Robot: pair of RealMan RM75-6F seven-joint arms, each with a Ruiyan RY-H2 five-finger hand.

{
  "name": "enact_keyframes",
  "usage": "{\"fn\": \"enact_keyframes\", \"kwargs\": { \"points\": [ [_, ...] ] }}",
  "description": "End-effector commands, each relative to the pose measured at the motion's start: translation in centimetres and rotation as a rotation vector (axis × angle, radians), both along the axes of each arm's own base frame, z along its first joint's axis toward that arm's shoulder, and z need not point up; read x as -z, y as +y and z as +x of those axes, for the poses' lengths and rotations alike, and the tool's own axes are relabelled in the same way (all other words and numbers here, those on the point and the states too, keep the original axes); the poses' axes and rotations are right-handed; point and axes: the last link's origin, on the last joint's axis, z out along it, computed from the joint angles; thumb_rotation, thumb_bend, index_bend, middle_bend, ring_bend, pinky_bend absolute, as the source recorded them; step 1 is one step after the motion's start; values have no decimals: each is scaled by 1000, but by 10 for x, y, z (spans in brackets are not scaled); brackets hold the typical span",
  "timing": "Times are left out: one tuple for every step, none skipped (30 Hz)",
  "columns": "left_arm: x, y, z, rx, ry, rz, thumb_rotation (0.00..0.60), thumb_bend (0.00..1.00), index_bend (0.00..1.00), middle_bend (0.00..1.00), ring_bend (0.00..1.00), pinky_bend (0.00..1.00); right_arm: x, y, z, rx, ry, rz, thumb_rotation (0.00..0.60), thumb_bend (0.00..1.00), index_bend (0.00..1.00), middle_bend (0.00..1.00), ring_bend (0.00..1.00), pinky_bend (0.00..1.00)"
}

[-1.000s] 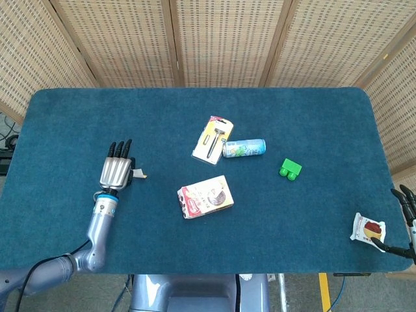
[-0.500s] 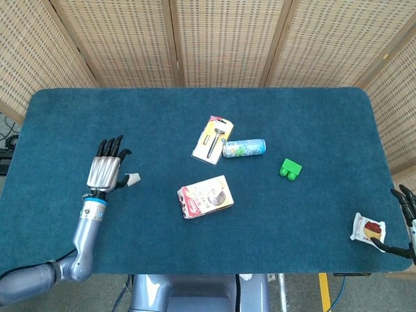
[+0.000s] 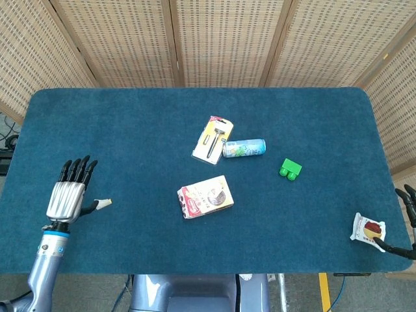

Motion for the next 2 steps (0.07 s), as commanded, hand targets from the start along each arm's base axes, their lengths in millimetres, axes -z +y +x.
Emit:
{"fn": "enact_keyframes", "kwargs": {
  "points": [
    [-6, -14, -8, -21, 4, -3, 600, 230, 36, 0, 0, 0, -1, 0, 0, 2, 0, -4, 600, 103, 0, 0, 0, 0],
    [-7, -17, -10, -28, 5, -10, 600, 230, 36, 0, 0, 0, -1, 1, 0, 2, 0, -5, 600, 104, 0, 0, 0, 0]
  ]
}}
